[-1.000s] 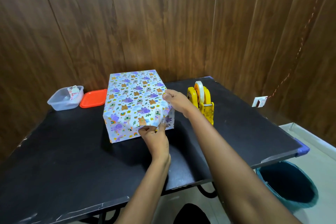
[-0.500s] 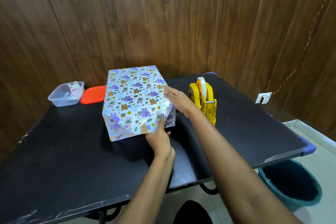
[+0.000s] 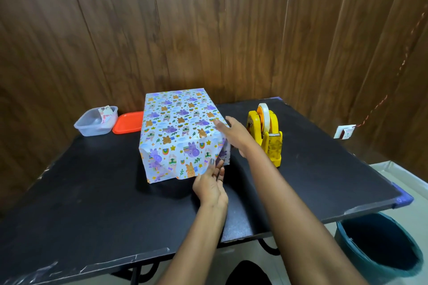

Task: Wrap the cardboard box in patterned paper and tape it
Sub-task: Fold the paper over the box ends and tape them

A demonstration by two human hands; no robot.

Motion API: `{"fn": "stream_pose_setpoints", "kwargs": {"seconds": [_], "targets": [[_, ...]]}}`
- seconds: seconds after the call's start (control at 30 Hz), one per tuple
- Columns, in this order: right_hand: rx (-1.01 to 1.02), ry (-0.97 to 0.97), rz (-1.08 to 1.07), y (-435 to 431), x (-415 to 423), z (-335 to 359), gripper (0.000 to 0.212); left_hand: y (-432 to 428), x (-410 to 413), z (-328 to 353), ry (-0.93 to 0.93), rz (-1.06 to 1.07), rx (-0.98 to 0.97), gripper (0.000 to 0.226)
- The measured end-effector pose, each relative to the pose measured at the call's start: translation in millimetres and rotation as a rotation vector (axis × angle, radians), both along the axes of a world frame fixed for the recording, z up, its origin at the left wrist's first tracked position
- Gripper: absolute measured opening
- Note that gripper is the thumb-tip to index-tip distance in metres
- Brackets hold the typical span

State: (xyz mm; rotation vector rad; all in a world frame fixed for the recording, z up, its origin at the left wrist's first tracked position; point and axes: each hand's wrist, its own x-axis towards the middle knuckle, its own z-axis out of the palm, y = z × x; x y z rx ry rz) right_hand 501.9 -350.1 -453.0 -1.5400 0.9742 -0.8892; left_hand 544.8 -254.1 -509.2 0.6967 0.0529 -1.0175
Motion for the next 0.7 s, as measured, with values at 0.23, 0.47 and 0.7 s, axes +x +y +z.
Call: {"fn": "stream_pose_setpoints", "kwargs": {"seconds": [0.23,0.47,0.7], "targets": [[0.076,-0.015,-0.055,1.7,4.2,-5.4,0.021,28.0,3.3,-5.2,0.087,-0.12,-0.051,0.02],[-0.58,0.663,-0.207,13.8,20.4,10.9,0.043,80.0,32.7,15.9,-0.331,0.091,0.159,0.019],[-0.579,0.678,0.109,25.3,43.8,34.3,0.038,70.3,108.6,51.2,-0.733,0.221,0.294,0.015]]}}
